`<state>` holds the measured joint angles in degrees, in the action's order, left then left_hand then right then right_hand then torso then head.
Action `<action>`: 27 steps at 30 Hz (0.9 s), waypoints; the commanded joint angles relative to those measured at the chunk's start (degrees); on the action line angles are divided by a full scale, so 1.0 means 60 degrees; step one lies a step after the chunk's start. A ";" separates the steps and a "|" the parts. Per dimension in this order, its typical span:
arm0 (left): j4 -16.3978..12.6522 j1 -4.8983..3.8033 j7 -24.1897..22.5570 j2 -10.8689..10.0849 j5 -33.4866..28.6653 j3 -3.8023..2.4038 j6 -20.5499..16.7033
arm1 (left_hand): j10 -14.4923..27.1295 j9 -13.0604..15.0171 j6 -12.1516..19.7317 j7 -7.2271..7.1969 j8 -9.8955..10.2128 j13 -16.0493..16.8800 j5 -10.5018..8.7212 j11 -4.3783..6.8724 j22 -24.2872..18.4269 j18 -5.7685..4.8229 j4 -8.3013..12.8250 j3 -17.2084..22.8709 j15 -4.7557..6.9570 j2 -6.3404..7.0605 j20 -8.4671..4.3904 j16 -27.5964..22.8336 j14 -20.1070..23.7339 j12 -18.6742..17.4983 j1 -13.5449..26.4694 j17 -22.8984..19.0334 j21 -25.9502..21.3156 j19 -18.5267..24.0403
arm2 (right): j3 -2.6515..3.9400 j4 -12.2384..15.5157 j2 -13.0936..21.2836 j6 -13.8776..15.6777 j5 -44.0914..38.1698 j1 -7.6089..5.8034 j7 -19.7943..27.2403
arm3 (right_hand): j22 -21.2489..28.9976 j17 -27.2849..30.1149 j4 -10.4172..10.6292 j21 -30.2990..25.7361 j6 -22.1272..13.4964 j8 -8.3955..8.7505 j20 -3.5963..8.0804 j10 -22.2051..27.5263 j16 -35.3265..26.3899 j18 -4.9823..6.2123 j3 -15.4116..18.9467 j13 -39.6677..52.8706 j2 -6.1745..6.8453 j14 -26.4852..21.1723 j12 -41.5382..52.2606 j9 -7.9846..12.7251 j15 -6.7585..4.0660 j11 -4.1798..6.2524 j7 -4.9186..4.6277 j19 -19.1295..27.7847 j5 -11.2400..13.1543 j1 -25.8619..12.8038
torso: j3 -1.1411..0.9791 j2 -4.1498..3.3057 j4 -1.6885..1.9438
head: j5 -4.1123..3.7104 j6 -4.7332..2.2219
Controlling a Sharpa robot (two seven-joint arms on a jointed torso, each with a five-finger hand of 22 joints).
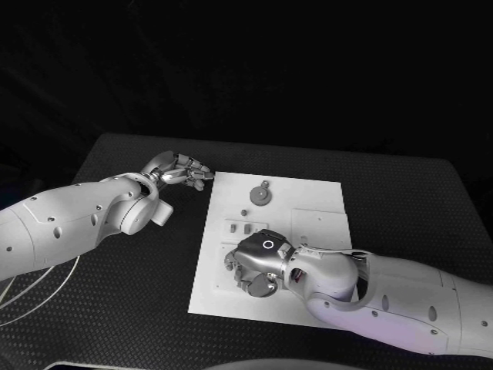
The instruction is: Assemble the parts on the task board
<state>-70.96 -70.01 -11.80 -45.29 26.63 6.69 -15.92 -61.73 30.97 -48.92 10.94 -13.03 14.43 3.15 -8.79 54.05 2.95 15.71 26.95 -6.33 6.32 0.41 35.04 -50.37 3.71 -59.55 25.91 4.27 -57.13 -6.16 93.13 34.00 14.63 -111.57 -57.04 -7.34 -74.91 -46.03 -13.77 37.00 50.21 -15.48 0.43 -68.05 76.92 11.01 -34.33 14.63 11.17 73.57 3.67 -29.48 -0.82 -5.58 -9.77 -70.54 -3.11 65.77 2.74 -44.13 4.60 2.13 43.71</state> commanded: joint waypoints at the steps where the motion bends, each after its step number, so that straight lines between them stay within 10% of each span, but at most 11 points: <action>1: -0.0015 -0.0010 -0.0052 0.0014 -0.0048 -0.0007 0.0076 | 0.0068 -0.0017 0.0018 -0.0020 -0.0051 -0.0013 -0.0036 -0.0031 -0.0009 0.0191 0.0005 -0.0078 -0.0008 -0.0048 0.0046 -0.0052 -0.0079 0.0029 0.0030 0.0012 -0.0040 -0.0032 | 0.0002 0.0010 0.0018 0.0209 0.0243 0.0004 0.0190 | -0.0132 0.0010 0.0194 -0.0076 -0.0194 0.0105 -0.0011 0.0386 -0.0023 0.0665 -0.0047 -0.0085 0.0305 -0.0016 -0.0030 0.0050 0.0136 -0.0149 0.0030 -0.0095 0.0014 -0.0107 | -0.0016 -0.0003 -0.0002 | -0.0022 -0.0012; 11: 0.0058 -0.0007 -0.0096 0.0043 -0.0048 -0.0006 0.0016 | 0.0072 -0.0021 0.0027 -0.0016 -0.0048 -0.0017 -0.0036 -0.0034 -0.0011 0.0189 -0.0001 -0.0083 -0.0010 -0.0047 0.0049 -0.0064 -0.0080 0.0029 0.0042 0.0027 -0.0040 -0.0031 | 0.0006 0.0264 0.0491 0.0950 0.0409 -0.0018 0.0259 | -0.0170 -0.0020 0.0751 -0.0103 -0.0735 0.0323 0.0019 0.0805 0.0072 0.0665 -0.0160 -0.0208 0.0787 -0.0044 0.0064 0.0182 0.0281 -0.0295 0.0065 -0.0177 0.0013 -0.0278 | -0.0024 0.0005 -0.0012 | -0.0062 -0.0068; 19: 0.0229 -0.0002 -0.0129 0.0101 -0.0077 -0.0003 0.0003 | 0.0071 -0.0023 0.0028 -0.0015 -0.0050 -0.0019 -0.0036 -0.0034 -0.0011 0.0188 -0.0010 -0.0086 -0.0011 -0.0048 0.0049 -0.0070 -0.0082 0.0031 0.0053 0.0035 -0.0039 -0.0032 | 0.0155 0.0780 0.1386 0.2173 0.2171 -0.0513 0.0606 | -0.0195 -0.0062 0.1224 -0.0075 -0.0505 0.0135 0.0060 0.0420 0.0155 0.0665 -0.0133 -0.0068 0.0856 -0.0066 0.0235 0.0131 0.0144 -0.0151 -0.0204 -0.0215 0.0013 -0.0506 | -0.0024 0.0029 -0.0035 | -0.0181 -0.0201; 24: 0.0359 0.0002 -0.0186 0.0165 -0.0105 0.0003 -0.0010 | 0.0069 -0.0024 0.0027 -0.0015 -0.0053 -0.0021 -0.0036 -0.0034 -0.0012 0.0188 -0.0025 -0.0091 -0.0011 -0.0056 0.0050 -0.0077 -0.0085 0.0033 0.0072 0.0048 -0.0037 -0.0034 | 0.0291 0.0805 0.2124 0.1863 0.5393 -0.1212 0.0403 | -0.0204 -0.0025 0.1708 -0.0081 -0.0098 -0.0147 0.0043 -0.1233 0.0066 0.0663 -0.0078 0.0702 0.0467 -0.0105 0.1240 -0.0018 -0.0333 0.0350 0.0052 -0.0139 0.0026 -0.0728 | -0.0028 0.0047 -0.0067 | -0.0339 -0.0344; 27: 0.0404 0.0014 -0.0326 0.0202 -0.0141 0.0012 -0.0136 | 0.0047 -0.0025 0.0018 -0.0019 -0.0060 -0.0018 -0.0035 -0.0025 -0.0010 0.0193 -0.0033 -0.0088 -0.0006 -0.0069 0.0044 -0.0079 -0.0101 0.0045 0.0076 0.0065 -0.0031 -0.0044 | 0.0291 0.0737 0.2514 0.1201 0.5976 -0.1491 0.0022 | -0.0183 0.0032 0.1540 -0.0109 0.0086 -0.0345 0.0046 -0.2235 -0.0095 0.0664 0.0271 0.2575 -0.0344 -0.0141 0.3257 -0.0252 -0.0803 0.0779 0.0488 -0.0115 -0.0123 -0.0663 | -0.0027 0.0079 -0.0107 | -0.0438 -0.0413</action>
<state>-68.57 -69.94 -12.13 -44.31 26.47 6.77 -16.11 -61.52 30.87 -48.92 10.94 -13.04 14.38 3.15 -9.00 54.06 2.99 15.74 26.66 -6.43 6.10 0.41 34.82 -50.70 3.71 -59.32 26.29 4.27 -57.13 -4.29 97.70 48.58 24.36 -87.65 -65.86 -5.39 -74.93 -45.94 -4.42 36.48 50.86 -17.47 0.61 -78.59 76.51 11.54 -33.02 29.60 9.63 73.65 22.36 -30.93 -4.16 -2.29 -7.50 -71.35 -3.18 61.68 2.55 -43.82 4.17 0.02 41.59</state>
